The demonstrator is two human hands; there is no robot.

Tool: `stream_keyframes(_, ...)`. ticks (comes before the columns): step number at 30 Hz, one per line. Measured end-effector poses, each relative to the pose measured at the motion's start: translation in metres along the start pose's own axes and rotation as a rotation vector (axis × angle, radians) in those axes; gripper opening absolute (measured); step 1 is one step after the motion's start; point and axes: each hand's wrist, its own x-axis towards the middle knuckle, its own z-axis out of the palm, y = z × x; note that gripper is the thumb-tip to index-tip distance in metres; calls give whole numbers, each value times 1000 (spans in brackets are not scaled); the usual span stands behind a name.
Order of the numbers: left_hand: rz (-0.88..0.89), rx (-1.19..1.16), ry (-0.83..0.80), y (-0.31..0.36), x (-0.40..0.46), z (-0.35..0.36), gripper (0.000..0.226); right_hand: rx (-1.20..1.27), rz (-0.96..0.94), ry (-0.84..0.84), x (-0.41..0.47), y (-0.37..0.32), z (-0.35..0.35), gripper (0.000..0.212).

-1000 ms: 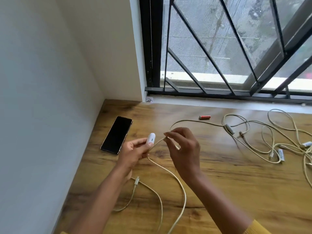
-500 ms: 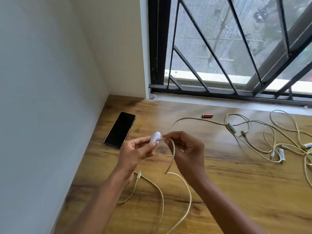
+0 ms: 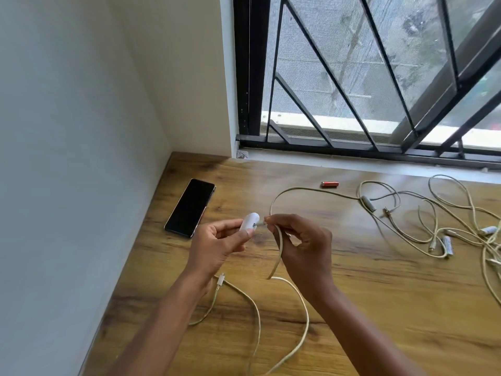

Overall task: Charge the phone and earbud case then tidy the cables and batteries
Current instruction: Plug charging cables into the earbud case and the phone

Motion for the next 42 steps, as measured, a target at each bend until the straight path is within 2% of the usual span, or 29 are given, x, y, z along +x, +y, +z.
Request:
stream_keyframes(28,54,83,2,-4,-1,1,43,-97,-117,-54,-3,6,-5,20)
stream_keyframes(42,88,75,-33,-1,6,-6,41,-104,-101,-78,6,-4,4,15)
